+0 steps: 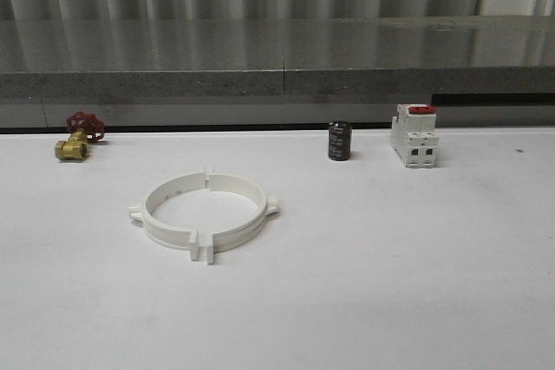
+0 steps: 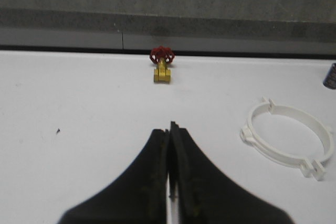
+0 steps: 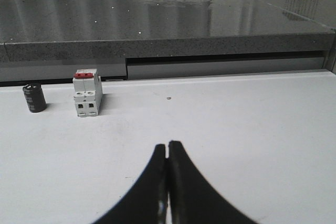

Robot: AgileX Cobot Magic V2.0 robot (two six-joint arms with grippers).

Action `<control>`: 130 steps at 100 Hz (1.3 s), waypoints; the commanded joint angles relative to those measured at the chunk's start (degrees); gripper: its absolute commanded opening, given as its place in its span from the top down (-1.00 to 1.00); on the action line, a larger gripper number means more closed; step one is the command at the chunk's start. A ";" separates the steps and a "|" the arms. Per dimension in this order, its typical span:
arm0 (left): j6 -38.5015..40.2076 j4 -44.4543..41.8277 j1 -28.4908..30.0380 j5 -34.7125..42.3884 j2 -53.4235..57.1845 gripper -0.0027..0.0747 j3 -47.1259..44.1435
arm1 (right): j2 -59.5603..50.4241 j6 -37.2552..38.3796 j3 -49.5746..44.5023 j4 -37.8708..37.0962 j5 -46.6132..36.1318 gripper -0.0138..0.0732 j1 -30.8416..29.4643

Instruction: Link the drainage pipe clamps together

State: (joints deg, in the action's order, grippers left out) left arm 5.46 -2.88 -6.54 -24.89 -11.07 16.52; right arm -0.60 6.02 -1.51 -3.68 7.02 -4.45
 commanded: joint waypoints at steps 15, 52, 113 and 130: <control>0.05 -2.67 0.15 24.30 7.74 0.99 -13.53 | -0.69 -0.60 0.92 -0.81 -4.07 0.84 -0.08; 0.05 -2.00 0.22 23.16 12.90 0.99 -19.23 | -0.69 -0.60 0.92 -0.81 -4.04 0.84 -0.08; 0.05 -2.00 0.22 23.16 12.90 0.99 -19.13 | -0.69 -0.60 0.92 -0.81 -4.04 0.84 -0.08; 0.05 -2.00 0.22 23.16 12.90 0.99 -19.13 | -0.69 -0.60 0.92 -0.81 -4.04 0.84 -0.08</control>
State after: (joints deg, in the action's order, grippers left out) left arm 5.46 -5.15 -6.41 -6.55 0.26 -0.10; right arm -0.72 6.02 -1.51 -3.68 7.16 -4.45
